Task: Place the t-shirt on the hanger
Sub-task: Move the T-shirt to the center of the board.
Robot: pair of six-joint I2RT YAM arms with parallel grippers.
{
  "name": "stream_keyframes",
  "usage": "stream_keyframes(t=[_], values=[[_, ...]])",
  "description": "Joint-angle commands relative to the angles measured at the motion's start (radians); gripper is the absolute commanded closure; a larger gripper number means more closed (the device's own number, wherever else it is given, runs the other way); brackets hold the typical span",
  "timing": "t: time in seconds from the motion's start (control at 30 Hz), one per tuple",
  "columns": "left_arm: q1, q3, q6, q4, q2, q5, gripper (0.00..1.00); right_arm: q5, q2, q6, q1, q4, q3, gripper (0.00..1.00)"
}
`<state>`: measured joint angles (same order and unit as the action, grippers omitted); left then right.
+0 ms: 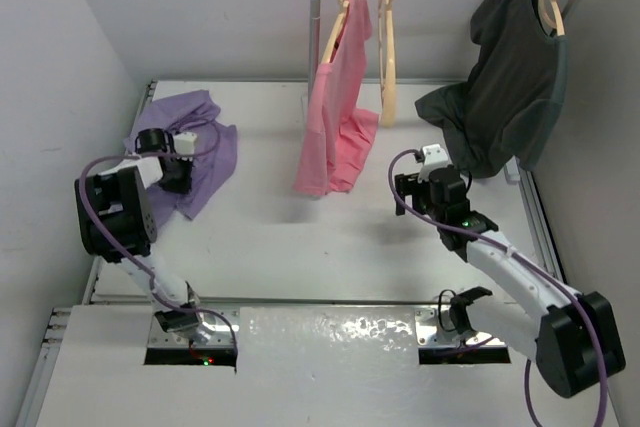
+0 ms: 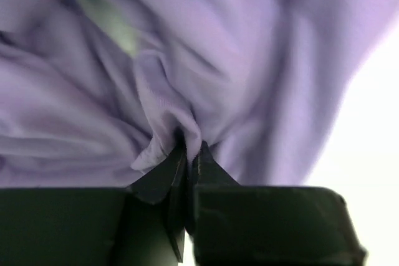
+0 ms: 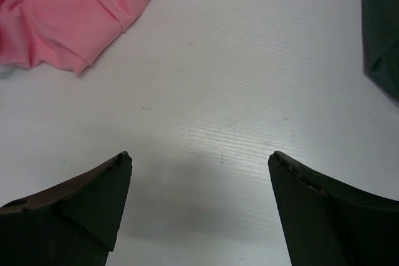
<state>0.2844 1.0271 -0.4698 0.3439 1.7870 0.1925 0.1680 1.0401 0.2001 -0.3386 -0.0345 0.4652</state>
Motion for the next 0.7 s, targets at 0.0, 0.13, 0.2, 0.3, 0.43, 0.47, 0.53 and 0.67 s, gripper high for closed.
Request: stream_keyframes(t=[0.0,0.13,0.2,0.3,0.43,0.47,0.53,0.67], values=[[-0.047,-0.079,-0.177,0.16,-0.126,0.106,1.0,0.051,-0.079,0.059,-0.034,0.07,-0.029,0.13],[-0.21,-0.142,-0.673,0.615,-0.415,0.392,1.0,0.048,-0.138,0.076,-0.072,0.172,-0.027,0.15],[-0.337,-0.173,-0.751,0.714,-0.583,0.424,0.99,0.019,-0.153,0.067,-0.086,0.244,-0.001,0.15],[-0.534,-0.18,-0.703,0.689,-0.745,0.522,0.11,-0.062,-0.173,0.044,-0.132,0.309,0.026,0.02],[-0.645,-0.154,-0.291,0.363,-0.818,0.506,0.0,-0.102,-0.18,-0.02,-0.25,0.355,0.05,0.01],[-0.637,-0.135,-0.194,0.313,-0.821,0.451,0.0,-0.104,-0.172,-0.036,-0.282,0.355,0.058,0.01],[-0.482,-0.136,-0.09,0.229,-0.818,0.404,0.01,-0.104,-0.143,-0.071,-0.396,0.354,0.072,0.01],[-0.139,-0.137,-0.324,0.364,-0.61,0.417,0.19,0.084,0.044,-0.158,-0.632,0.267,0.136,0.01]])
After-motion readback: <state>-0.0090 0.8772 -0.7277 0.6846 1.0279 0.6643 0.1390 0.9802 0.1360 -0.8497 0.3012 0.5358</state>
